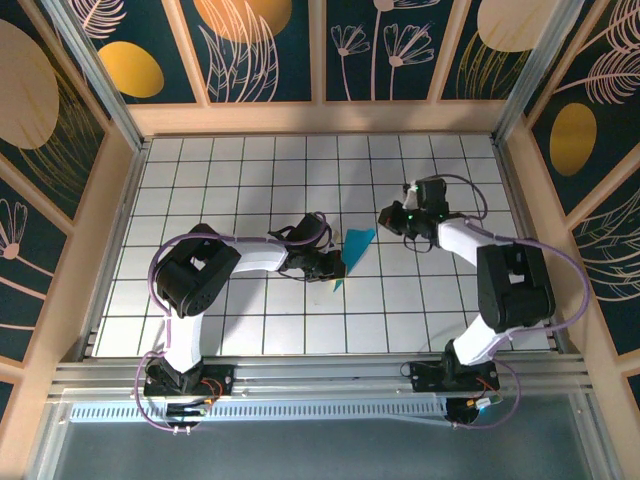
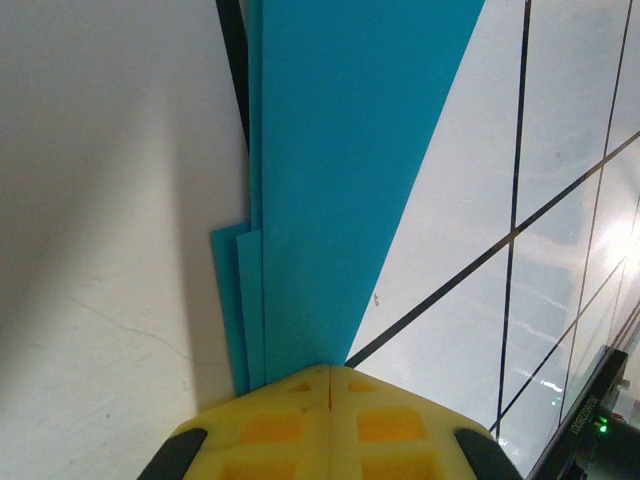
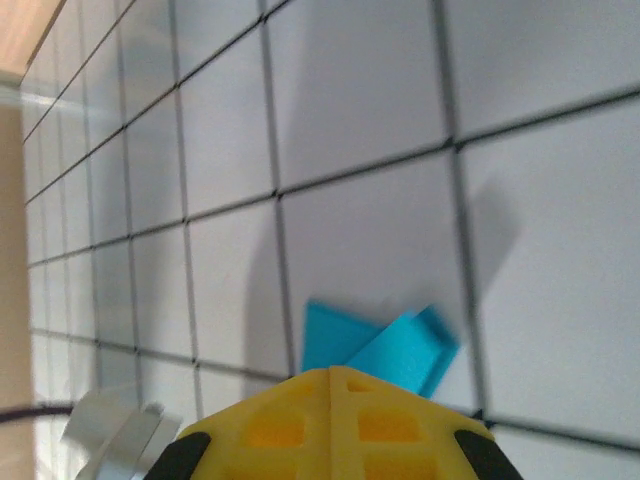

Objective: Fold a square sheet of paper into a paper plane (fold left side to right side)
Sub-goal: Fold the wing for the fifth time at the center of the table.

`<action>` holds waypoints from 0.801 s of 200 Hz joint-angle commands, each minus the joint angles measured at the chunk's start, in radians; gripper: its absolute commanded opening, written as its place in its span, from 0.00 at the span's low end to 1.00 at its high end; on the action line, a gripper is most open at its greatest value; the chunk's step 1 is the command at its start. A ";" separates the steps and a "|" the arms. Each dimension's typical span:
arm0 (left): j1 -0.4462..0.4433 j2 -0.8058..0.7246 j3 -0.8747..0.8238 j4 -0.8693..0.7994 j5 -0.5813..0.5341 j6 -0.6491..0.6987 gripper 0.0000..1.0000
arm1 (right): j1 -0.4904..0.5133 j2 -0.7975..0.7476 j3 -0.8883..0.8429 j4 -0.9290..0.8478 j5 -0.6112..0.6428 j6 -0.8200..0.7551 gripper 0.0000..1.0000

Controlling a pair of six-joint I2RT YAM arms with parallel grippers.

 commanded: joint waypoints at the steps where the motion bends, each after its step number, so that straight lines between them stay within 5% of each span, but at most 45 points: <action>1: -0.001 0.034 -0.041 -0.154 -0.077 0.009 0.00 | 0.093 -0.029 -0.081 0.019 -0.037 0.112 0.00; 73: -0.001 0.033 -0.039 -0.149 -0.076 0.008 0.00 | 0.240 0.045 -0.168 0.159 -0.051 0.251 0.00; 160: -0.001 0.007 -0.029 -0.127 -0.055 -0.013 0.00 | 0.259 0.128 -0.199 0.155 -0.044 0.252 0.00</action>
